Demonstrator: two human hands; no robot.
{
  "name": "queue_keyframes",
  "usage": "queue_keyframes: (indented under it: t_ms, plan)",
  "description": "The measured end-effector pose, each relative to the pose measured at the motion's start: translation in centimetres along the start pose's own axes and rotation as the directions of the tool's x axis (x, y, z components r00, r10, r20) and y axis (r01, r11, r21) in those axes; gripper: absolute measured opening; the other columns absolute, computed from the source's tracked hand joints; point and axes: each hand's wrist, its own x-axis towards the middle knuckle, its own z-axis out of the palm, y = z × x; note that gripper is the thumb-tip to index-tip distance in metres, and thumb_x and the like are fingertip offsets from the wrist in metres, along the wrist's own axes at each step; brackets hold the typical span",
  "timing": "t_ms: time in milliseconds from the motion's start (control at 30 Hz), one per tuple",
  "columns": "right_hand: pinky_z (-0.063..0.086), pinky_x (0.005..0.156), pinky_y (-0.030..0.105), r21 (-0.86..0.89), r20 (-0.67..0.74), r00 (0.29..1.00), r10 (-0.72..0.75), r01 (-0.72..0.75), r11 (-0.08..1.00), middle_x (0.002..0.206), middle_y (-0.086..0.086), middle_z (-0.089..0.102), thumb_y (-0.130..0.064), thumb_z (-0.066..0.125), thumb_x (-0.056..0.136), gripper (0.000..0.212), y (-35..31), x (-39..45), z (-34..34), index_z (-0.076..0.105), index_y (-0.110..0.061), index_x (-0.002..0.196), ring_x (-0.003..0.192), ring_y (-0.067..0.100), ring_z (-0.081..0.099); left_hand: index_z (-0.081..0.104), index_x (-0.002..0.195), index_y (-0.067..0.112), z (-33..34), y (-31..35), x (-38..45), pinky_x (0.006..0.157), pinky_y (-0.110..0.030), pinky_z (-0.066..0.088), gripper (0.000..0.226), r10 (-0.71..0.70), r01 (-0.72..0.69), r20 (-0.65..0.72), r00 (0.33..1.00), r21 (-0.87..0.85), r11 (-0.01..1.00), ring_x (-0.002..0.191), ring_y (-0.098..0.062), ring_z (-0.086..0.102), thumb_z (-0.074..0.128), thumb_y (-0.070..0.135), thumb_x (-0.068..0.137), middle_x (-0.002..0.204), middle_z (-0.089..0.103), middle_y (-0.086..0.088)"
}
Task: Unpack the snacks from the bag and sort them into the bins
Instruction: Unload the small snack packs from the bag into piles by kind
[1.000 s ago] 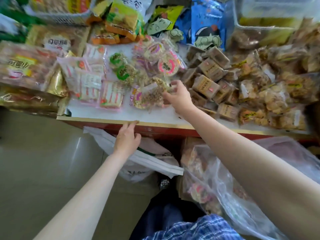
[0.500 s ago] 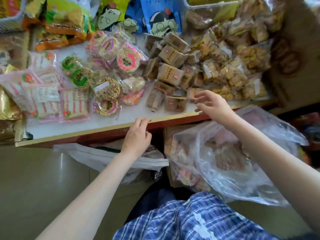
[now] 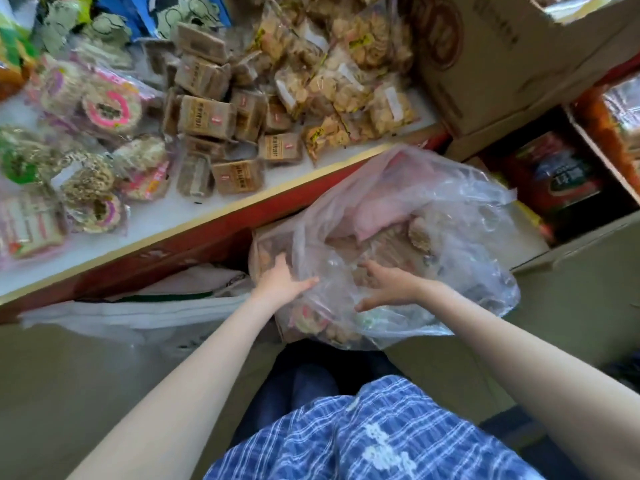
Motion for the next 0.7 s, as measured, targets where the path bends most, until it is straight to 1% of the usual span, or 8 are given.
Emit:
queue_keyframes:
  t_ms: [133,267,333,400,500,533,600,700]
  plan:
    - [0.04,0.079,0.025,0.123,-0.083,0.996,-0.03,0.04,0.992,0.114,0.007,0.057,-0.028,0.076,0.077,0.073,-0.6,2.7,2.5,0.039,-0.005,0.136,0.101,0.021,0.056,0.031,0.142,0.011,2.2,0.4,-0.4,0.1,-0.03,0.035,0.072,0.097,-0.107,-0.084,0.992,-0.131,0.986,0.128,-0.025,0.043,0.066,0.037,0.085,0.141,0.042,-0.006]
    - [0.034,0.062,0.024,0.441,-0.295,0.934,-0.199,0.318,0.839,0.072,-0.001,0.05,-0.005,0.073,0.077,0.021,-2.2,1.4,1.0,0.063,0.002,0.094,0.068,0.01,0.045,0.043,0.135,0.022,2.8,0.8,-1.9,0.082,-0.031,0.05,0.079,-0.008,-0.015,-0.04,0.999,-0.538,0.843,0.11,-0.015,0.059,0.071,0.058,0.071,0.129,0.056,0.003]
    - [0.031,0.059,0.024,0.348,-0.364,0.882,-0.299,0.426,0.835,0.064,-0.006,0.045,-0.005,0.073,0.077,0.014,-3.4,-0.4,-0.9,0.06,-0.004,0.082,0.063,0.009,0.04,0.055,0.122,0.025,2.6,1.9,-3.0,0.063,-0.022,0.054,0.047,0.017,0.003,0.019,1.0,-0.731,0.683,0.086,-0.006,0.068,0.067,0.045,0.082,0.108,0.068,0.003]
    - [0.029,0.054,0.019,0.132,-0.404,0.836,-0.371,0.455,0.881,0.06,-0.008,0.041,-0.01,0.074,0.077,0.018,-4.3,-2.1,-2.7,0.06,-0.003,0.086,0.059,0.009,0.038,0.048,0.134,0.022,1.7,3.5,-4.2,0.074,-0.028,0.055,0.057,0.039,-0.08,-0.074,0.997,-0.72,0.689,0.099,-0.012,0.066,0.066,0.041,0.083,0.118,0.065,-0.001]
    - [0.033,0.053,0.012,-0.051,-0.411,0.821,-0.397,0.414,0.909,0.07,-0.001,0.051,-0.015,0.074,0.078,0.019,-4.9,-4.6,-4.4,0.065,-0.008,0.094,0.067,0.015,0.044,0.0,0.151,0.025,-1.2,5.4,-5.6,0.113,-0.045,0.026,0.102,0.252,-0.281,-0.456,0.853,0.005,0.96,0.142,-0.027,0.017,0.07,0.044,0.079,0.158,0.008,-0.007]
    - [0.034,0.054,0.012,-0.064,-0.413,0.815,-0.405,0.418,0.906,0.075,0.003,0.056,-0.015,0.073,0.078,0.018,-5.0,-5.3,-4.6,0.067,-0.01,0.095,0.068,0.016,0.047,-0.011,0.149,0.029,-2.1,5.9,-6.2,0.115,-0.047,0.019,0.106,0.417,-0.289,-0.444,0.793,0.329,0.899,0.145,-0.028,0.003,0.068,0.043,0.081,0.158,-0.008,-0.005]
    - [0.034,0.057,0.016,-0.084,-0.404,0.801,-0.442,0.449,0.89,0.083,0.007,0.061,-0.014,0.073,0.079,0.02,-5.1,-6.3,-4.6,0.068,-0.011,0.098,0.072,0.018,0.051,-0.007,0.148,0.035,-3.4,6.8,-6.6,0.114,-0.051,0.006,0.095,0.632,-0.259,-0.164,0.757,0.813,0.522,0.144,-0.029,-0.014,0.063,0.043,0.084,0.157,-0.018,0.002]
    - [0.038,0.076,0.018,-0.112,-0.292,0.864,-0.409,0.394,0.912,0.112,0.004,0.06,-0.021,0.075,0.078,0.051,-3.7,-7.1,-4.5,0.056,-0.015,0.125,0.097,0.017,0.055,0.055,0.127,0.03,-3.8,7.1,-5.0,0.114,-0.052,-0.004,0.043,0.537,-0.355,0.217,0.815,0.92,0.167,0.146,-0.021,-0.004,0.059,0.042,0.086,0.155,0.023,0.006]
